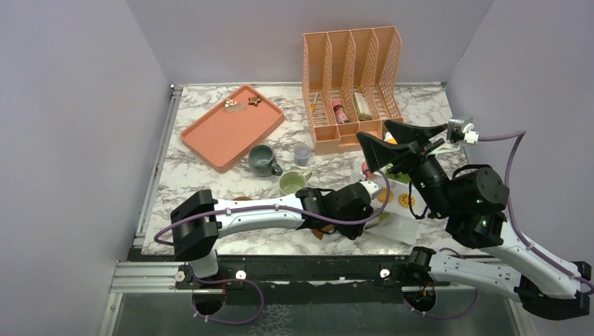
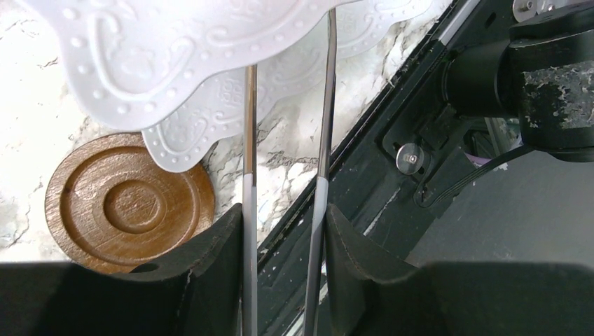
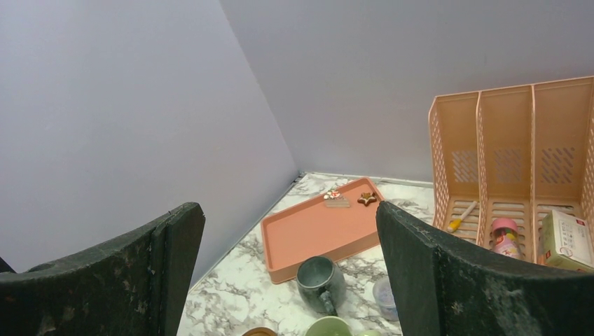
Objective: Serve the afternoon tea
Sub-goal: Place the desert on the desert table.
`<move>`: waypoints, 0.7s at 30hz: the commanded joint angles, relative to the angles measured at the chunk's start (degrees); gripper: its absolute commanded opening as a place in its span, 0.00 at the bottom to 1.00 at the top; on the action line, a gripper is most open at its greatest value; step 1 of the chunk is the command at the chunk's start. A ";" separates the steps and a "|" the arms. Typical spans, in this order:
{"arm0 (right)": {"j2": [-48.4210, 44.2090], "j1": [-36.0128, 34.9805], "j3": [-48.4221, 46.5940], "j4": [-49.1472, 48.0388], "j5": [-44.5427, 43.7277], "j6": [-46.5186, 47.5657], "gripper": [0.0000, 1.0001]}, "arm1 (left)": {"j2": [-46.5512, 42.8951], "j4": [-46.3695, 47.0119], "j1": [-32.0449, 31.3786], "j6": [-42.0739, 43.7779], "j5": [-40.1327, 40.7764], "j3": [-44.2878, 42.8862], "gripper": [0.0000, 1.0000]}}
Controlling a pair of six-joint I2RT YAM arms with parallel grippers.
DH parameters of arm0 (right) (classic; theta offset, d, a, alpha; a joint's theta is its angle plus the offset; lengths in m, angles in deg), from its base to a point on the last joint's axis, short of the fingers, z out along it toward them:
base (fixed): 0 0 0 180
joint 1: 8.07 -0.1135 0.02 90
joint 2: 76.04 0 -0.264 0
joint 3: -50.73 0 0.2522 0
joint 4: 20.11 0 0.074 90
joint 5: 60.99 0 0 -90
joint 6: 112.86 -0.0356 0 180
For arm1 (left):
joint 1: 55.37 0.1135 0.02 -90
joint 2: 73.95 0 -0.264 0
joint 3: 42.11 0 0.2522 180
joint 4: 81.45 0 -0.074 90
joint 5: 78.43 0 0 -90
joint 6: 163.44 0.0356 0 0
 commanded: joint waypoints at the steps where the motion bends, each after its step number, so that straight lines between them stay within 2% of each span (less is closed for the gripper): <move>1: -0.40 -0.42 0.61 -2.00 -1.13 1.07 0.98 | 1.25 3.81 -0.80 0.26 0.30 -2.84 0.39; 14: -0.15 -0.42 0.88 -2.34 -0.79 0.83 0.98 | -1.53 1.63 -0.78 1.20 2.26 -1.85 0.48; 21: 0.27 -0.42 -0.10 -1.88 -0.16 0.81 0.98 | -2.54 0.63 -0.77 1.04 1.93 -1.36 0.46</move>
